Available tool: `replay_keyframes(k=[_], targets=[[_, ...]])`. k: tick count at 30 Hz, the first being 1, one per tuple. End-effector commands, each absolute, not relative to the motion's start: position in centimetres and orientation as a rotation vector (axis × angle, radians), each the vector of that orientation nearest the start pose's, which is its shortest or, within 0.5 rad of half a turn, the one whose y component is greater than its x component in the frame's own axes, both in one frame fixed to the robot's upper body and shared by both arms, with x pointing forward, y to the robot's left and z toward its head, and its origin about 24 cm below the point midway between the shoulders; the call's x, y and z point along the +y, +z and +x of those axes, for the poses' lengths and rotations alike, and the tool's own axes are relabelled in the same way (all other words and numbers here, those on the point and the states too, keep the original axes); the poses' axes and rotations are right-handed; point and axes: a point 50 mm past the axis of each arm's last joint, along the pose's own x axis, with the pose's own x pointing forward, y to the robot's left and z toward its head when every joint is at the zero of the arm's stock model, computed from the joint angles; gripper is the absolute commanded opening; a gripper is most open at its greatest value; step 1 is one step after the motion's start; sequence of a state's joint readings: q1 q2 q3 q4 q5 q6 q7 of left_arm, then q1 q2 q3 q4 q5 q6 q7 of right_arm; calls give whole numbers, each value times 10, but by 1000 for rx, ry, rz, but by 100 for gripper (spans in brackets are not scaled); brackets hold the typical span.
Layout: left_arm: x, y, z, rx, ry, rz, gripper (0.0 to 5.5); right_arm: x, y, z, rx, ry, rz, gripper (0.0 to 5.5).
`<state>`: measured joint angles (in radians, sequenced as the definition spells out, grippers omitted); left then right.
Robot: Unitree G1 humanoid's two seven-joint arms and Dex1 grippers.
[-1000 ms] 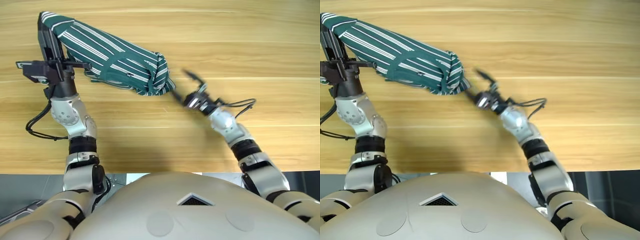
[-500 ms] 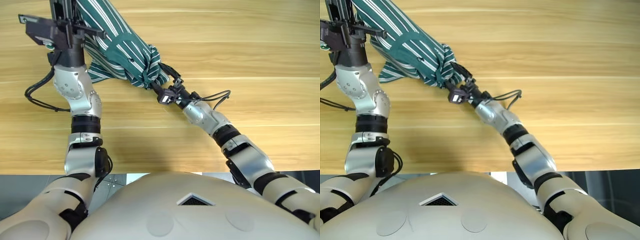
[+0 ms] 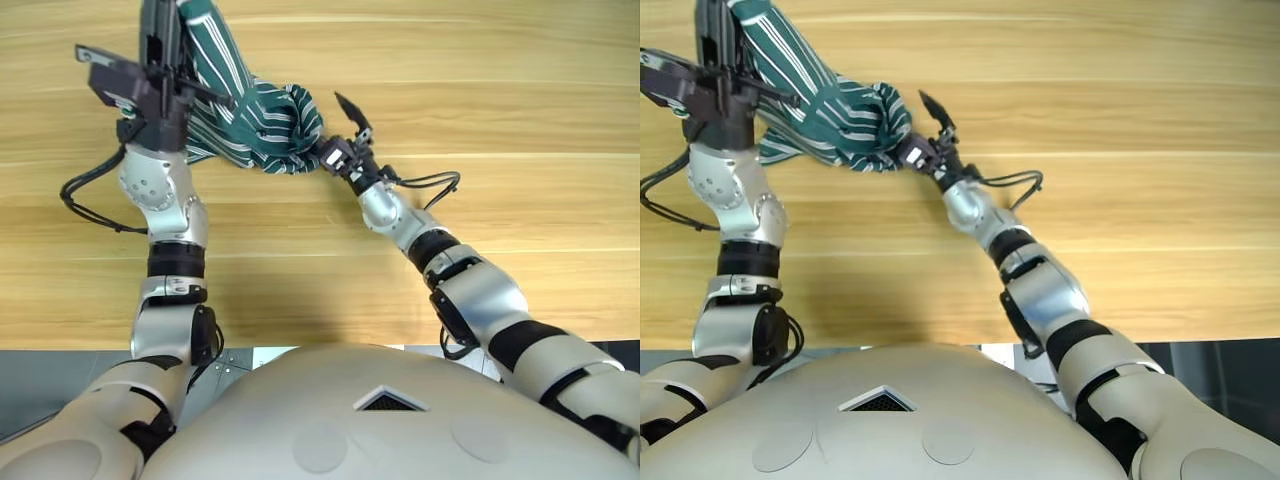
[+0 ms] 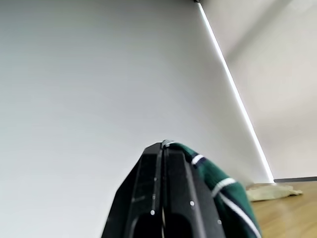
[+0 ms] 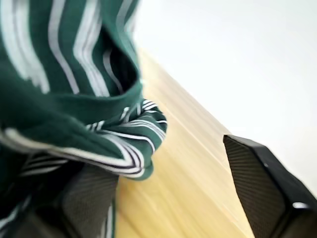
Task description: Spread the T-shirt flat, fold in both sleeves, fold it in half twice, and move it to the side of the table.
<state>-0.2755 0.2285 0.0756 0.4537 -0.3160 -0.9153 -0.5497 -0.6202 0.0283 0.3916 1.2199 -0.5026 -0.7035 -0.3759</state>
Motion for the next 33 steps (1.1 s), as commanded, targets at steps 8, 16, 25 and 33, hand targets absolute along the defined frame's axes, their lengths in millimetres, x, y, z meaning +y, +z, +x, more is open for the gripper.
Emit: replay_keyframes(k=[8, 16, 25, 33], targets=[[196, 65, 253, -618, -413, 180, 2, -58, 32, 329, -280, 286, -417, 358], [247, 78, 288, -618, -64, 166, 2, -83, 72, 293, -729, 322, -203, 358], [254, 81, 280, -699, -13, 138, 2, -82, 50, 261, -663, 512, -343, 358], [257, 84, 280, -724, -8, 105, 2, -88, 25, 244, -575, 659, -452, 358]])
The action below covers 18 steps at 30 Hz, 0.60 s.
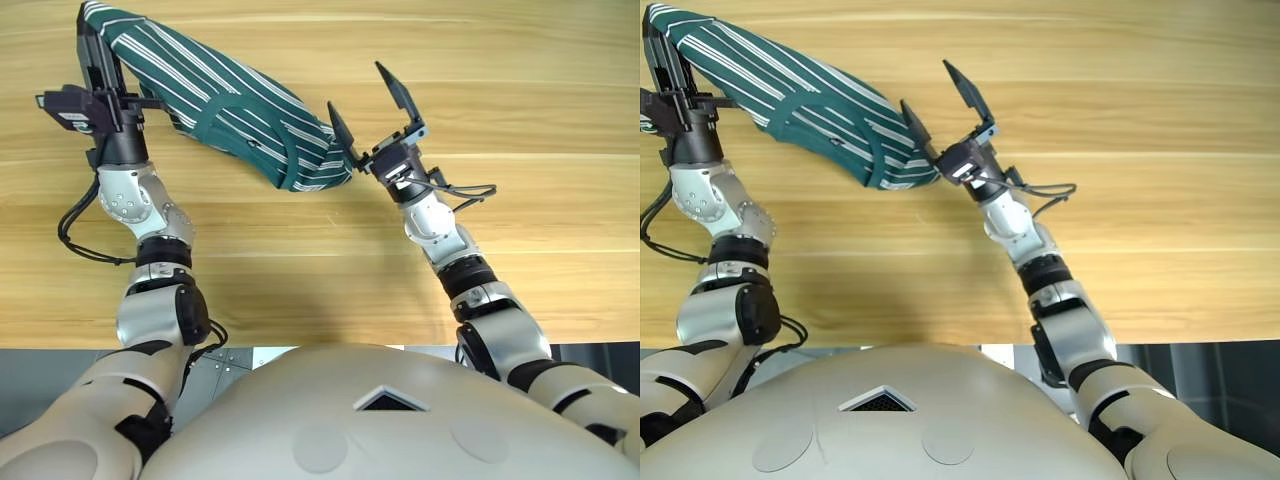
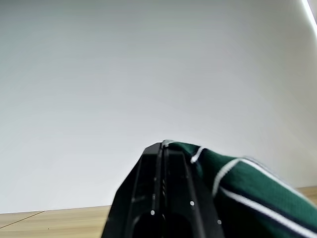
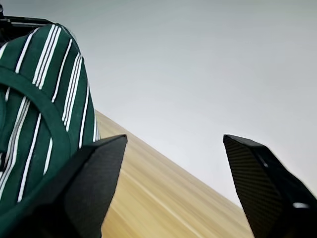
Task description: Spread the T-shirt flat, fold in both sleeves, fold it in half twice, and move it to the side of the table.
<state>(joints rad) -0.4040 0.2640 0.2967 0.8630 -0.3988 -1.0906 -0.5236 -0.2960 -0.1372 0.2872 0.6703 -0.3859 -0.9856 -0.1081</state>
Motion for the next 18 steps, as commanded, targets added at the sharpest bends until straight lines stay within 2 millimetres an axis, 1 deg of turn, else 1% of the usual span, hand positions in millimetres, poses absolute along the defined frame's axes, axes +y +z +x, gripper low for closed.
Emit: replay_keyframes(k=[1, 4, 5, 7, 9, 11, 13, 16, 18], targets=[[257, 84, 280, -724, -9, 102, 2, -93, 21, 235, -558, 723, -455, 358], [259, 85, 281, -720, -13, 96, 2, -113, 6, 198, -477, 985, -545, 358], [259, 85, 282, -720, -15, 95, 2, -118, 3, 191, -443, 1030, -572, 358], [256, 88, 283, -732, -30, 93, 2, -131, -13, 181, -308, 1112, -695, 358], [251, 91, 284, -751, -53, 92, 2, -140, -23, 177, -209, 1150, -806, 358], [247, 92, 284, -760, -71, 91, 2, -142, -23, 179, -182, 1151, -862, 358], [243, 92, 284, -764, -89, 97, 2, -139, -18, 192, -204, 1069, -909, 358], [236, 94, 282, -785, -115, 104, 2, -128, -16, 219, -248, 904, -1064, 358], [229, 95, 281, -799, -142, 113, 2, -116, -17, 227, -290, 844, -1156, 358]])
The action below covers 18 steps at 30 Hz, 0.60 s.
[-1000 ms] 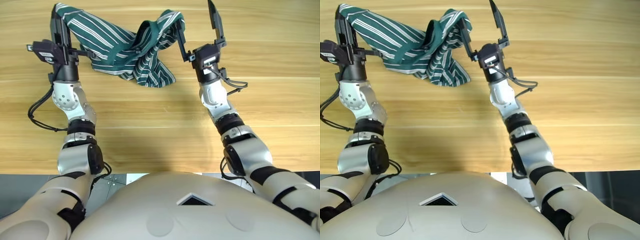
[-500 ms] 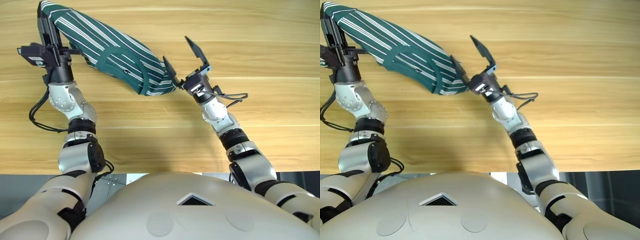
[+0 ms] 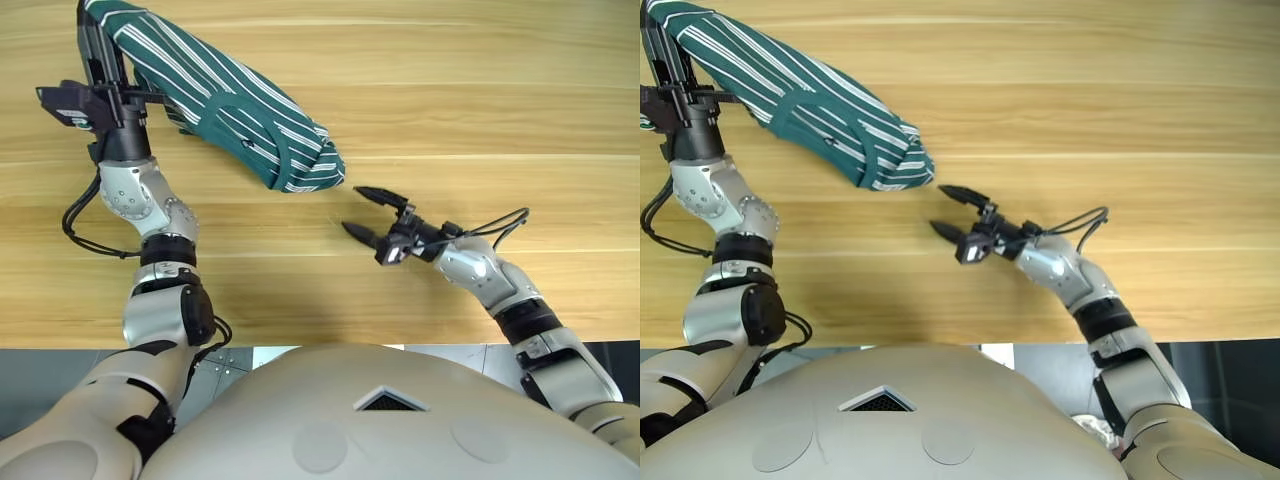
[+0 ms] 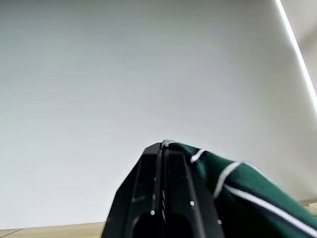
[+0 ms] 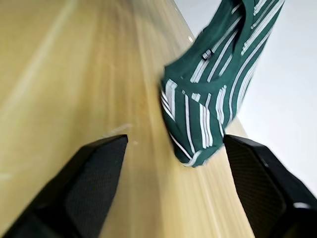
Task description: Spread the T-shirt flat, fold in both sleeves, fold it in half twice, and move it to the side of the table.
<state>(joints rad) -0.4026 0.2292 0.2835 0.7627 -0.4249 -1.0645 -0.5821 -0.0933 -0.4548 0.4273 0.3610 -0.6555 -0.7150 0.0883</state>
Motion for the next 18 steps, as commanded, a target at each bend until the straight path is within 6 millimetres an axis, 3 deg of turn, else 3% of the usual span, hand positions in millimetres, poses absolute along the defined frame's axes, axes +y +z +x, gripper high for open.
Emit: replay_keyframes(k=[1, 5, 9, 18], targets=[[225, 95, 280, -803, -159, 122, 2, -109, -18, 227, -317, 835, -1211, 358], [208, 99, 278, -834, -226, 142, 2, -77, -22, 212, -425, 935, -1336, 358], [199, 101, 280, -839, -254, 140, 2, -74, -16, 205, -471, 1006, -1399, 358], [192, 100, 282, -835, -275, 130, 2, -63, -16, 228, -449, 877, -1311, 358]])
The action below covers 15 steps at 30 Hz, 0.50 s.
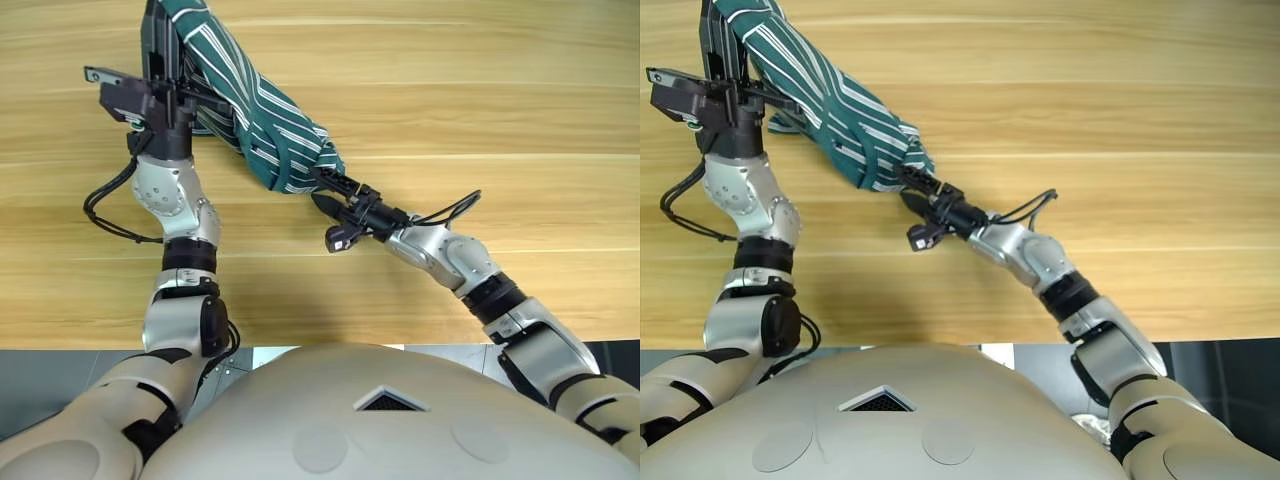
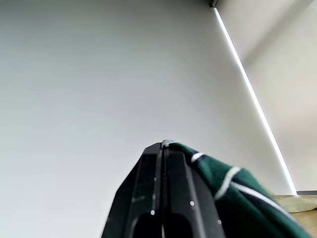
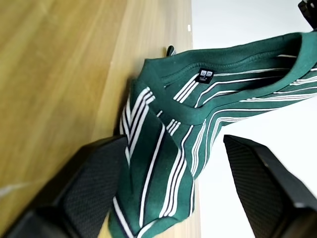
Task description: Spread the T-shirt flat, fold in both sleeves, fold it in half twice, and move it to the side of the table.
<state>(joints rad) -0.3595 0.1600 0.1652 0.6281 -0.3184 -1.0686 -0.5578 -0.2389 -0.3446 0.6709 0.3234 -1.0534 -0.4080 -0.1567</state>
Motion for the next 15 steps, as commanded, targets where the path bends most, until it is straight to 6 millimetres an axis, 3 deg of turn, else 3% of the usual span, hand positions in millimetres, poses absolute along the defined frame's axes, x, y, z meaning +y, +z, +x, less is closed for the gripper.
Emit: replay_keyframes(k=[1, 4, 7, 15], targets=[[192, 101, 282, -840, -277, 130, 2, -60, -13, 227, -449, 885, -1287, 358], [186, 104, 281, -863, -294, 124, 2, -49, -18, 224, -437, 975, -1276, 358], [181, 104, 282, -864, -313, 114, 2, -48, -26, 234, -389, 932, -1273, 358], [199, 105, 280, -864, -232, 124, 2, -86, -29, 245, -273, 647, -1164, 358]])
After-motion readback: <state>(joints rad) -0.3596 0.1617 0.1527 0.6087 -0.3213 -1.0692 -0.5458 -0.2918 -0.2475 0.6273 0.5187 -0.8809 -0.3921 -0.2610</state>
